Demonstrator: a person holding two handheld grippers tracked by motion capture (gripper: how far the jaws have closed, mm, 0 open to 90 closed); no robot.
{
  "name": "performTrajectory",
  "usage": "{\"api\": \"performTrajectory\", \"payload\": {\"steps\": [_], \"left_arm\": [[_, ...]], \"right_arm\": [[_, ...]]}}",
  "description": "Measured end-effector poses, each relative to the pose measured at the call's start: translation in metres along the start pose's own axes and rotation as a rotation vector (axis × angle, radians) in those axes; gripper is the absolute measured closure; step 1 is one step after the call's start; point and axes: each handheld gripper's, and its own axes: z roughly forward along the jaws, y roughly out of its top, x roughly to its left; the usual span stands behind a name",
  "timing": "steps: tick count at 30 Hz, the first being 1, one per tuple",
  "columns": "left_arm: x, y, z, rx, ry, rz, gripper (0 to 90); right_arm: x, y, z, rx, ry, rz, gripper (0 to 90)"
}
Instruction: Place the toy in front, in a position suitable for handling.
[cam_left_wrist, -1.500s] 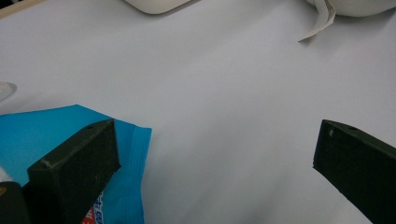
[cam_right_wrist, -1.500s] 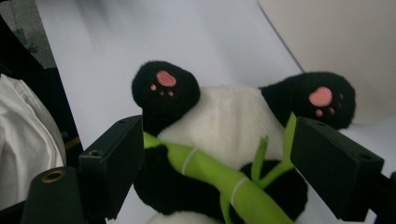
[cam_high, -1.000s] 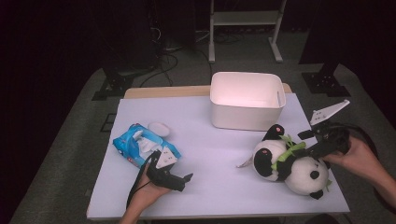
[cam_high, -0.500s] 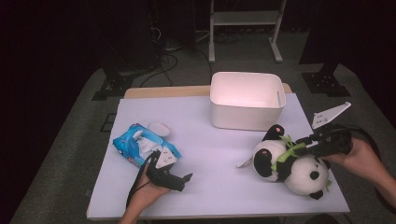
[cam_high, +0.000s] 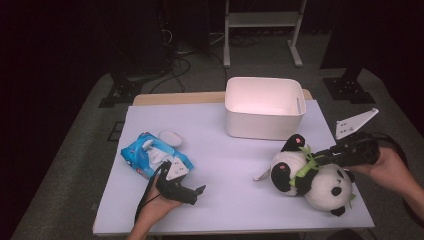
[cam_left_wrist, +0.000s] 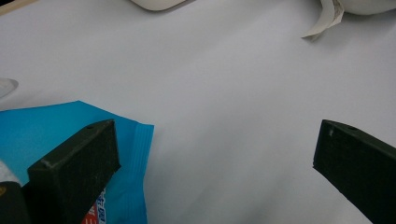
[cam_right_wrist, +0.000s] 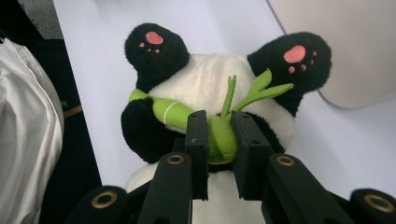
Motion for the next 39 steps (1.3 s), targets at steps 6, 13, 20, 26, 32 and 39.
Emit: {"api": "performTrajectory", "payload": {"steps": [6,13,20,26,32,39], "left_arm": [[0.000,0.000,0.001,0.005,-0.002,0.004,0.0],[0.000,0.000,0.001,0.004,-0.001,0.003,0.0],[0.003,-0.001,-0.001,0.009,0.003,0.002,0.0],[0.005,-0.002,-0.003,0.003,0.002,-0.003,0.0],[0.006,-0.002,-0.003,0.005,0.000,-0.003,0.0],[0.007,-0.003,-0.003,0.011,0.000,0.002,0.0]], "right_arm": [[0.007,0.013,-0.009,-0.022,-0.009,-0.049,77.3],[0.019,0.045,-0.008,-0.045,0.020,-0.115,77.2],[0.034,0.078,0.013,-0.030,0.066,-0.199,76.9],[0.042,0.111,0.036,-0.005,0.117,-0.268,77.0],[0.048,0.134,0.053,0.015,0.143,-0.310,76.7],[0.049,0.146,0.081,0.060,0.181,-0.329,76.0]]}}
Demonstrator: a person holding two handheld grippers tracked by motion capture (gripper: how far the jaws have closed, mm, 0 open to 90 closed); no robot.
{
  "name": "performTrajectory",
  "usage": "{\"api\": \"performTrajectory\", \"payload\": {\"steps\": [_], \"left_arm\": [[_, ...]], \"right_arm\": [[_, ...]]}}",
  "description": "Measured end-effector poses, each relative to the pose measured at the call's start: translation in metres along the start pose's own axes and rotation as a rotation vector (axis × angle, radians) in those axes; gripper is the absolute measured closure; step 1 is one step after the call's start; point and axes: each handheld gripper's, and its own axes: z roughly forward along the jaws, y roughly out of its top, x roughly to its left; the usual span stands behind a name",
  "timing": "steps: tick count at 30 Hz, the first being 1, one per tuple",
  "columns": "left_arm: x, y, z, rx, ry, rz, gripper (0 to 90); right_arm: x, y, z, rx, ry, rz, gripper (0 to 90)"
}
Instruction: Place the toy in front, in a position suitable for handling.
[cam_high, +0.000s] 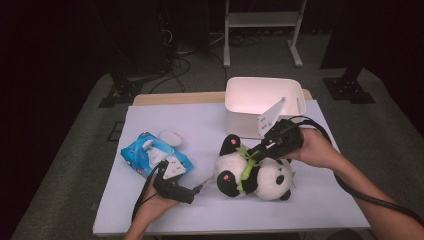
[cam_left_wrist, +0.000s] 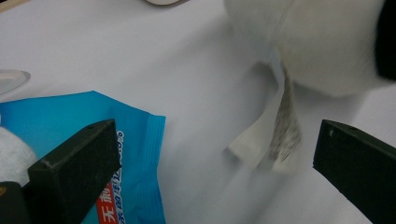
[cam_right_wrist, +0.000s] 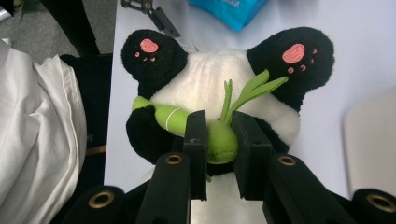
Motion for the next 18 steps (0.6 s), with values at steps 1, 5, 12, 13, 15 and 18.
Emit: {"api": "performTrajectory", "payload": {"steps": [1,5,12,13,15,18], "left_arm": [[0.000,0.000,0.000,0.002,-0.001,0.001,0.0],[0.000,0.000,0.000,0.001,-0.003,0.001,0.0],[0.000,0.000,0.001,-0.001,-0.006,-0.003,0.0],[0.000,0.000,0.001,0.000,-0.006,-0.002,0.0],[0.000,0.000,0.000,-0.003,-0.009,-0.005,0.0],[0.000,0.001,0.000,-0.004,-0.007,-0.003,0.0]], "right_arm": [[-0.002,0.000,0.006,0.008,0.013,0.006,75.9],[-0.007,-0.003,0.028,0.011,0.063,0.029,74.3],[-0.007,-0.014,0.022,-0.042,0.051,0.073,55.6],[-0.006,-0.023,0.021,-0.065,0.044,0.097,52.4],[-0.006,-0.026,0.020,-0.074,0.042,0.102,51.4],[-0.008,-0.041,0.019,-0.105,0.040,0.145,48.5]]}}
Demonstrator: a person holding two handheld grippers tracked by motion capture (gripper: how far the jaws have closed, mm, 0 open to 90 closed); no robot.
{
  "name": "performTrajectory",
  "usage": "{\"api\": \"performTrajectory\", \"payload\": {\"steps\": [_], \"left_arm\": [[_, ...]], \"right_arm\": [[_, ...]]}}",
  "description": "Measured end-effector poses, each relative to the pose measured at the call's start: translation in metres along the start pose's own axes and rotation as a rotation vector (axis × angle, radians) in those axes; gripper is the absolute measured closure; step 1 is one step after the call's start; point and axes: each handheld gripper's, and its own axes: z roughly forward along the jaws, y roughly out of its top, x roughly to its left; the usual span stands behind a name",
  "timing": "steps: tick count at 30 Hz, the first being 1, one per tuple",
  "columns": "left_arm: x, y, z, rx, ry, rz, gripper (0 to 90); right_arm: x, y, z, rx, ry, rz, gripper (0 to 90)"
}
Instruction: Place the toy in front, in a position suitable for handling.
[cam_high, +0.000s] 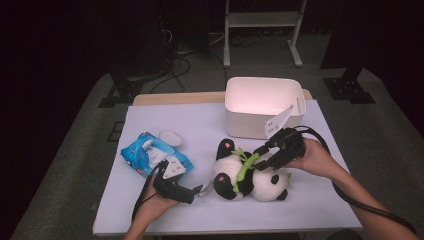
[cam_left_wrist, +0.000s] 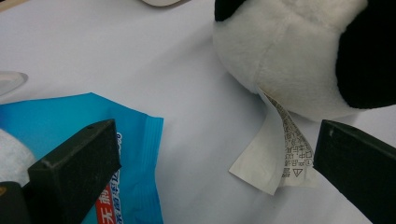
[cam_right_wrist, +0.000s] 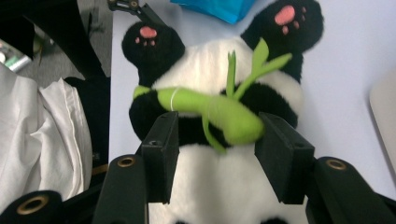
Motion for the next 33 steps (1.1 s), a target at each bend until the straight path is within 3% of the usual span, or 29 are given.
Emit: {"api": "performTrajectory", "payload": {"steps": [4,11,18,26,33], "left_arm": [[0.001,0.001,-0.001,-0.001,-0.001,0.001,0.0],[0.005,0.008,-0.009,-0.019,-0.007,0.012,4.4],[0.015,0.012,-0.023,-0.004,-0.006,0.051,7.8],[0.027,0.018,-0.042,0.008,0.015,0.111,12.9],[0.024,0.026,-0.050,0.016,0.003,0.145,14.1]], "right_arm": [[-0.005,-0.016,-0.003,-0.022,-0.008,0.033,48.3],[-0.006,-0.030,0.004,0.002,-0.037,0.040,49.6],[0.000,-0.028,0.009,0.039,-0.058,0.013,47.9],[0.000,-0.030,0.012,0.031,-0.064,0.017,47.0],[0.001,-0.032,0.012,0.022,-0.063,0.022,46.2]]}}
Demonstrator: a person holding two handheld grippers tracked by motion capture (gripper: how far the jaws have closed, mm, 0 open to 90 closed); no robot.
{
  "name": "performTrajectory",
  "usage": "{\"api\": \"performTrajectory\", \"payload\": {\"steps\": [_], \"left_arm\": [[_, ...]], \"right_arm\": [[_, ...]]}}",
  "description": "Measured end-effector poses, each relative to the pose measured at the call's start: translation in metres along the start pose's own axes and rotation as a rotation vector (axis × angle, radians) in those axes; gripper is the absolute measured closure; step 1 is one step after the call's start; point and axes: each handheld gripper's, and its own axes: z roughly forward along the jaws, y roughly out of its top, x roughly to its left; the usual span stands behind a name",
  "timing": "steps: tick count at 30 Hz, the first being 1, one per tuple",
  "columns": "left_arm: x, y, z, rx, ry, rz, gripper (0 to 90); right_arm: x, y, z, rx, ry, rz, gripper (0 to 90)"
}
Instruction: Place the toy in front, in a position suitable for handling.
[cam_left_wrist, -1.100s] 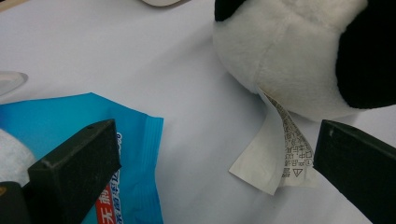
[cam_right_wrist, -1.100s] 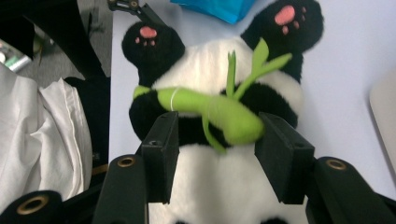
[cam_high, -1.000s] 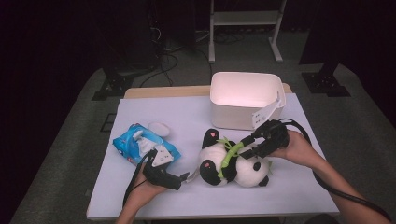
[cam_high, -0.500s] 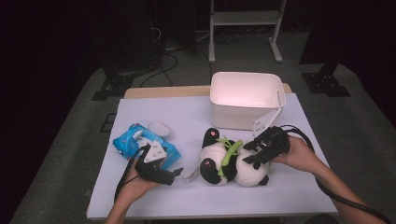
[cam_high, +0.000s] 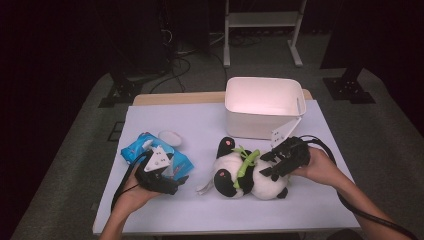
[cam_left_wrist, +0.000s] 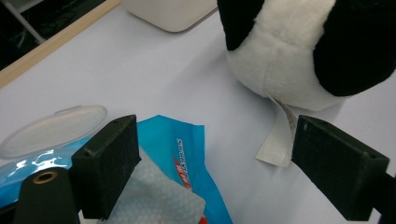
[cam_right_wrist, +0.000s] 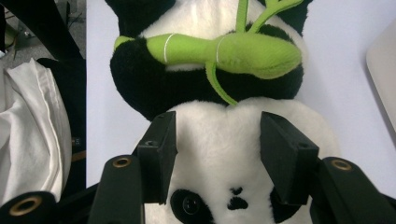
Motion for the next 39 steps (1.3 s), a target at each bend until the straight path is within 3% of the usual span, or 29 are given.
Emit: {"api": "performTrajectory", "payload": {"steps": [9,12,23,39], "left_arm": [[0.012,0.002,-0.006,0.033,0.018,0.019,14.5],[0.021,-0.001,-0.007,0.042,0.008,0.020,19.2],[0.045,-0.019,0.002,0.117,-0.021,0.016,23.0],[0.054,-0.026,0.013,0.138,-0.027,-0.001,40.5]], "right_arm": [[0.001,-0.001,0.001,-0.005,0.002,-0.001,44.9],[0.000,-0.001,0.001,-0.005,0.002,-0.003,44.7],[-0.001,-0.003,0.002,-0.012,0.007,0.009,44.1],[-0.002,-0.004,0.003,-0.027,0.014,0.022,43.6]]}}
